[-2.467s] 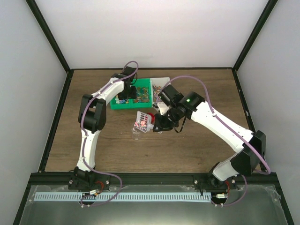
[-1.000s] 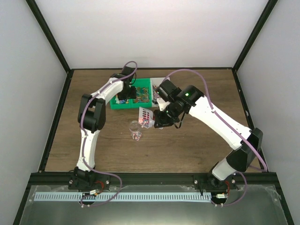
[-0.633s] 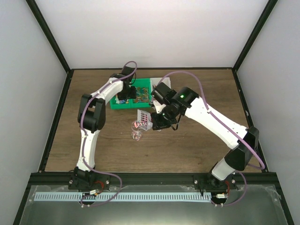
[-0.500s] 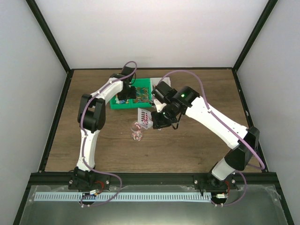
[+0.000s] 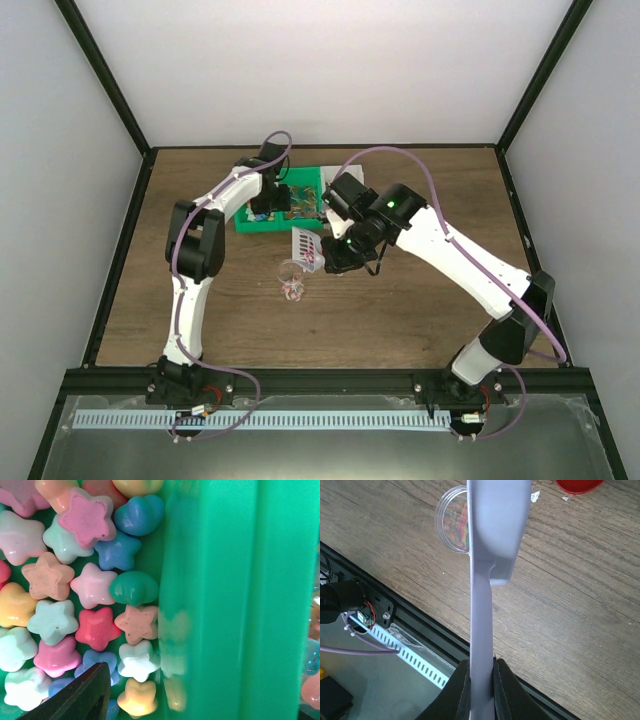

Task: Pack the candies
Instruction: Place the fake candies in the packing bottle.

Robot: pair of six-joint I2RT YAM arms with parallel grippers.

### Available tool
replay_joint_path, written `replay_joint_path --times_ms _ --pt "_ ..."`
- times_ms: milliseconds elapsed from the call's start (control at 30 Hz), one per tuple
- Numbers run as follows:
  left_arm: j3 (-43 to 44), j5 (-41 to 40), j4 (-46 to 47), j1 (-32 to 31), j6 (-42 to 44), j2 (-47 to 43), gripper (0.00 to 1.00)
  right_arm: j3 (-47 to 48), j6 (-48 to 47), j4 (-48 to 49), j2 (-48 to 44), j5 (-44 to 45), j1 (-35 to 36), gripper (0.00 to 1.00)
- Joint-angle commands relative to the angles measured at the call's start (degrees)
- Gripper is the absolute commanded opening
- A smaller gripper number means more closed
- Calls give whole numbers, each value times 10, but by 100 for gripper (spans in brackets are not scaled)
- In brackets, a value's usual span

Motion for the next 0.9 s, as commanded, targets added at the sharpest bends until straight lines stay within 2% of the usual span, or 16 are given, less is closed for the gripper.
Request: replay_joint_path --times_ms 0,100,200,267,333,433,567,633,700,767,867 --pt "-7 -8 -4 7 3 6 59 7 -12 -3 -29 19 -29 1" --pt "-16 -5 2 8 2 5 59 0 -17 -3 -23 -10 -21 1" --pt "-6 -5 -4 8 3 11 59 -11 -22 -3 -38 23 -25 1" --pt "-8 -11 -2 8 3 7 59 -9 -22 -2 -42 5 -36 1" --pt "-8 -10 -1 8 3 9 59 -14 -16 -1 -28 -19 -19 1" --pt "0 -7 -7 8 3 16 59 -15 -16 -2 -20 12 5 1" --pt "-5 -15 -6 9 4 9 59 -4 -17 -1 -30 12 -20 1" --pt "-4 -12 -5 10 4 11 59 -10 -14 0 -21 -12 -10 1" --pt "0 -8 -6 10 4 15 59 -14 -14 -2 -19 5 4 1" --pt "2 -9 -7 10 4 15 59 -14 -18 -2 -32 26 -9 1" --pt "-2 -11 -6 10 4 12 59 -13 -18 0 -41 4 -27 1"
